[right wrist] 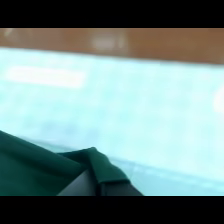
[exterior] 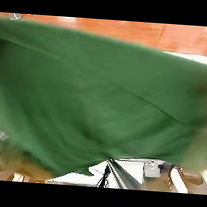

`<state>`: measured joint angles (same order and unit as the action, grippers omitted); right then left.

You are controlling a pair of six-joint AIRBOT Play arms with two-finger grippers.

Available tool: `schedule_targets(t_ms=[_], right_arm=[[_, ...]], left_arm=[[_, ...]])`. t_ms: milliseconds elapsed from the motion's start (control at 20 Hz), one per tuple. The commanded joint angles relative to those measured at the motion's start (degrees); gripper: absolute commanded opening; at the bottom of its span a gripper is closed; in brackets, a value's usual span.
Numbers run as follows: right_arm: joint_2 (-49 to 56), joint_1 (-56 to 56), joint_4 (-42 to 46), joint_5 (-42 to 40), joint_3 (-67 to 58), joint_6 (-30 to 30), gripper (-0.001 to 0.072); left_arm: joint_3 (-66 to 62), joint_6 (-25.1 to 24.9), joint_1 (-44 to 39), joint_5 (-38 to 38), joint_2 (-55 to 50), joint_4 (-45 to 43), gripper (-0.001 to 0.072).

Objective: Fold the shirts.

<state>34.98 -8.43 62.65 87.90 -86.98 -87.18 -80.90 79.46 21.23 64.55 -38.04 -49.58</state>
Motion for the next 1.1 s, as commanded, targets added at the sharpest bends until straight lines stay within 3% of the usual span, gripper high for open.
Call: schedule_targets(t_ms=[0,150,350,650,700,750,800,850,950,1050], right_arm=[[2.58,-0.02,-3.65,-11.93,18.45,2.01,0.0023],[11.93,0.07,-6.12,-21.73,26.84,4.85,0.0023],[30.56,0.02,-10.80,-33.97,23.65,6.64,0.0023],[54.66,0.00,-26.10,-34.45,5.77,6.67,0.0024],[57.40,-0.11,-27.96,-33.11,3.37,6.64,0.0024],[59.67,-0.46,-29.38,-31.30,1.22,6.64,0.0048],[61.11,-1.18,-30.12,-29.62,-0.33,6.43,0.0288],[61.96,-2.14,-30.16,-27.71,-1.57,6.43,0.0610],[61.75,-5.66,-27.56,-24.44,-2.60,6.47,0.0620],[60.83,-10.58,-26.03,-18.03,-2.58,6.73,0.0614]], left_arm=[[9.22,-5.62,-4.22,-0.92,-9.31,6.67,0.0023],[8.79,-7.02,-10.73,-7.80,-21.09,6.64,0.0023],[4.83,-6.75,-16.04,-15.98,-34.60,6.64,0.0023],[-0.24,-1.38,-17.49,-16.46,-44.41,6.78,0.0026],[-0.24,-0.55,-17.31,-15.37,-44.72,6.78,0.0058],[-0.24,-0.55,-17.18,-14.32,-44.72,6.75,0.0195],[-0.26,-0.50,-16.85,-12.79,-44.68,6.75,0.0507],[-0.28,-0.35,-16.33,-10.49,-44.59,6.67,0.0707],[-0.28,-0.50,-13.22,-1.79,-44.44,5.75,0.0706],[0.24,0.26,-9.25,10.25,-44.48,-1.20,0.0705]])
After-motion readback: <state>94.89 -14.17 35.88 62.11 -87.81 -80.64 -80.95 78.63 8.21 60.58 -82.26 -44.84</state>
